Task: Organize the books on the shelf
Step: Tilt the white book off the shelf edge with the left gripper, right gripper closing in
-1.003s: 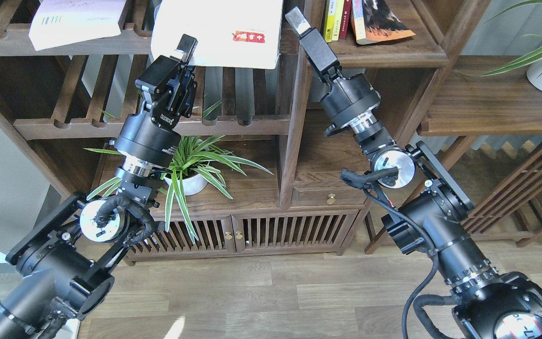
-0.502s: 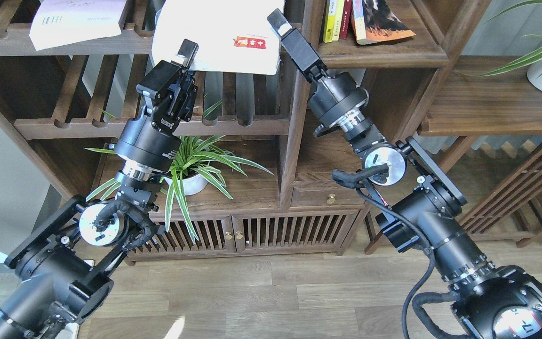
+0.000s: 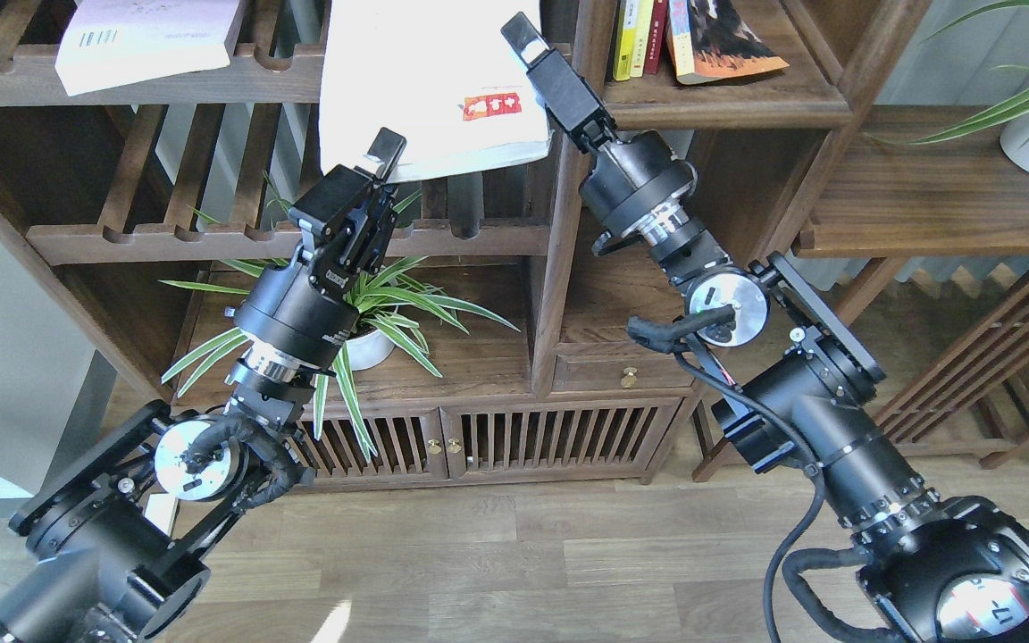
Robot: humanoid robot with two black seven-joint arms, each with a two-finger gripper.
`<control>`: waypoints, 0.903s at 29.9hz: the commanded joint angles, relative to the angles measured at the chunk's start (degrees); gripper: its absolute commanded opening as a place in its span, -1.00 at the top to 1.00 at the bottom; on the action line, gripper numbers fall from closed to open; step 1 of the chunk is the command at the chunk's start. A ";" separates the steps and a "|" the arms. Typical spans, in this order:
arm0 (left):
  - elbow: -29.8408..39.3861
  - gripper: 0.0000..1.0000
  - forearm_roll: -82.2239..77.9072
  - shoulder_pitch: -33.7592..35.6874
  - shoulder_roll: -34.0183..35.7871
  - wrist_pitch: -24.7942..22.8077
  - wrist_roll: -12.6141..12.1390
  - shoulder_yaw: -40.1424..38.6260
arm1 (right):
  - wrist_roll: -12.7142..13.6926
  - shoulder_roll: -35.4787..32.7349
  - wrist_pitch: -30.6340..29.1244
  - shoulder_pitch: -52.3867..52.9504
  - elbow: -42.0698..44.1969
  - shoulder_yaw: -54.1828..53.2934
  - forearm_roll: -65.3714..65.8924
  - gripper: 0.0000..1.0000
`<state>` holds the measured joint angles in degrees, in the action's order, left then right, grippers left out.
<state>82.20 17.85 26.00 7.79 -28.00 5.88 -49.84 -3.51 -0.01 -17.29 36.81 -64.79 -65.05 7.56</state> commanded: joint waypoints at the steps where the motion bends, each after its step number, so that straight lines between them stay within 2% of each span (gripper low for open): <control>1: -0.02 1.00 -0.01 -0.07 0.03 0.00 0.01 0.09 | 0.08 0.01 0.15 0.19 0.01 0.18 -0.09 -0.30; 12: -0.19 1.00 -0.01 0.02 -0.05 0.00 0.10 -0.87 | 0.09 0.01 -0.47 2.12 -0.08 2.46 -0.97 0.01; 27: -0.90 1.00 -0.01 0.63 -0.05 0.00 0.10 -4.92 | 0.09 0.01 -0.56 3.44 -0.78 5.46 -1.76 0.12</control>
<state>81.32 17.83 26.61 7.68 -28.00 5.98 -54.49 -3.39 0.00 -17.85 40.27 -65.33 -59.71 5.81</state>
